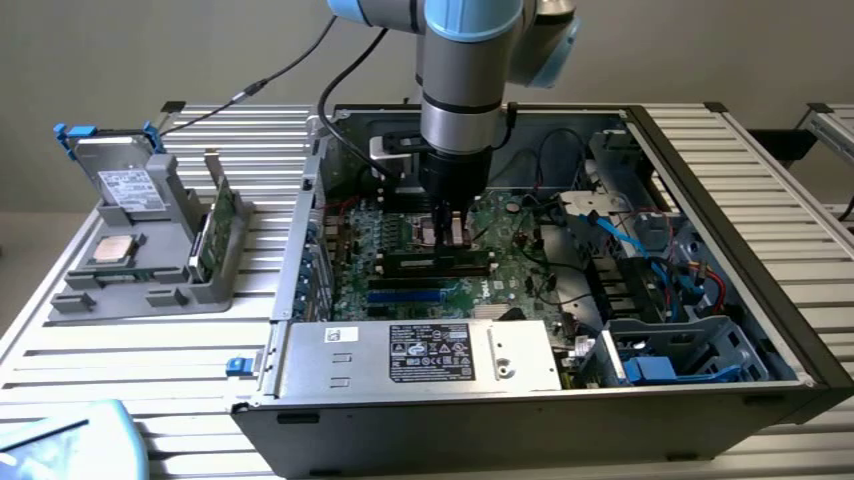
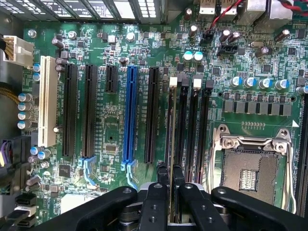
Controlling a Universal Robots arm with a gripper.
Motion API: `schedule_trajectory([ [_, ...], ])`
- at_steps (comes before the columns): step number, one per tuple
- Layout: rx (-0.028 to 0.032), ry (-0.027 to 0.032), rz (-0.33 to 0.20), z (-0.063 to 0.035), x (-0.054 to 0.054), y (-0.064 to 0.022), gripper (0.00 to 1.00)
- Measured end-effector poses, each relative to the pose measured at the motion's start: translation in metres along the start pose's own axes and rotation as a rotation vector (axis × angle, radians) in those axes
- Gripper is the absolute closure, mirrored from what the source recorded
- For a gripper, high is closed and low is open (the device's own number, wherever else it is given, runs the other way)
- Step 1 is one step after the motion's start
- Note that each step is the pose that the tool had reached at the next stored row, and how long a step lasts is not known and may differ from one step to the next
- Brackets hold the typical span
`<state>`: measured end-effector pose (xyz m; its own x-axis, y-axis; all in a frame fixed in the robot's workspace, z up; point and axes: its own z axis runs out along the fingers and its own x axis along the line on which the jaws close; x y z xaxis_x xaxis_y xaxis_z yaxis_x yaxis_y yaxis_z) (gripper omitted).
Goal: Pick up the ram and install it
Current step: 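Press down the ram until it locks into place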
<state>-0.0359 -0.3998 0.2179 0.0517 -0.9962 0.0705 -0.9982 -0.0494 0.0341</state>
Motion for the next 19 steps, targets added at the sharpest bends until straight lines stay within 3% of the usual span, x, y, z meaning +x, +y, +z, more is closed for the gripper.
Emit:
schedule_trajectory([
  [19, -0.0039, -0.0025, 0.017, 0.0000, 0.0005, 0.0001, 0.85],
])
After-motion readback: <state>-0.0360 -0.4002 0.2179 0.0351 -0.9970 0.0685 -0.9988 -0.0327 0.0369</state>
